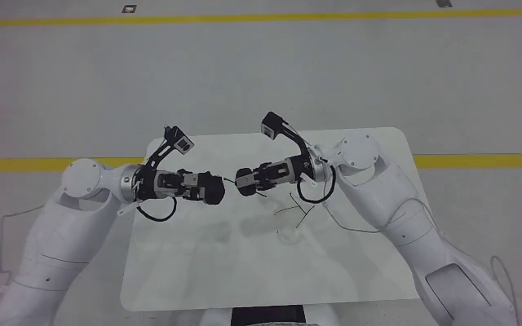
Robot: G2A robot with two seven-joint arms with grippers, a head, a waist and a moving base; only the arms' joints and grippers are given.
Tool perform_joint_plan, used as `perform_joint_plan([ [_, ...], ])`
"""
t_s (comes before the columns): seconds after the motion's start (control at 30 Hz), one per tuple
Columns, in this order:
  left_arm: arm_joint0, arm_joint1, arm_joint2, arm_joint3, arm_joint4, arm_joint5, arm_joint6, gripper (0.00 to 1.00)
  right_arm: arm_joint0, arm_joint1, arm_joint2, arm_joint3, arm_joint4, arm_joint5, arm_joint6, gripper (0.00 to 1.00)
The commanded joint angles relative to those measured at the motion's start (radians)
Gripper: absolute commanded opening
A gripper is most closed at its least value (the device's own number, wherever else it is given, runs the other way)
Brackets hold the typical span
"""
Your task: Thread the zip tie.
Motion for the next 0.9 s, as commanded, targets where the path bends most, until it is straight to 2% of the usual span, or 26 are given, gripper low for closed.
perform_joint_plan([
  [0.0,0.005,0.000,-0.005,-0.001,0.001,-0.014,0.010,1.00,-0.010,0.003,0.018,0.000,-0.013,0.009,-0.061,0.00],
  [0.07,0.013,0.000,-0.009,-0.005,0.002,-0.033,0.024,1.00,-0.030,0.006,0.040,-0.011,-0.025,0.019,-0.138,0.00],
  [0.3,0.042,-0.004,-0.023,-0.007,0.003,-0.110,0.099,1.00,-0.097,0.018,0.107,-0.072,-0.085,0.035,-0.315,0.00],
  [0.4,0.049,-0.004,-0.021,-0.005,0.011,-0.096,0.104,1.00,-0.131,0.022,0.133,-0.099,-0.081,0.042,-0.366,0.00],
  [0.73,0.049,-0.004,-0.021,-0.005,0.011,-0.096,0.104,1.00,-0.132,0.023,0.134,-0.100,-0.085,0.040,-0.372,0.00],
  [0.77,0.054,-0.006,-0.016,-0.003,0.007,-0.094,0.133,1.00,-0.138,0.023,0.134,-0.105,-0.103,0.034,-0.394,0.00],
  [0.83,0.069,-0.014,-0.004,-0.003,-0.032,-0.135,0.194,1.00,-0.157,0.019,0.140,-0.116,-0.100,0.011,-0.467,0.00],
  [0.87,0.070,-0.017,-0.002,-0.004,-0.034,-0.176,0.212,1.00,-0.164,0.018,0.140,-0.120,-0.123,-0.003,-0.507,0.00],
])
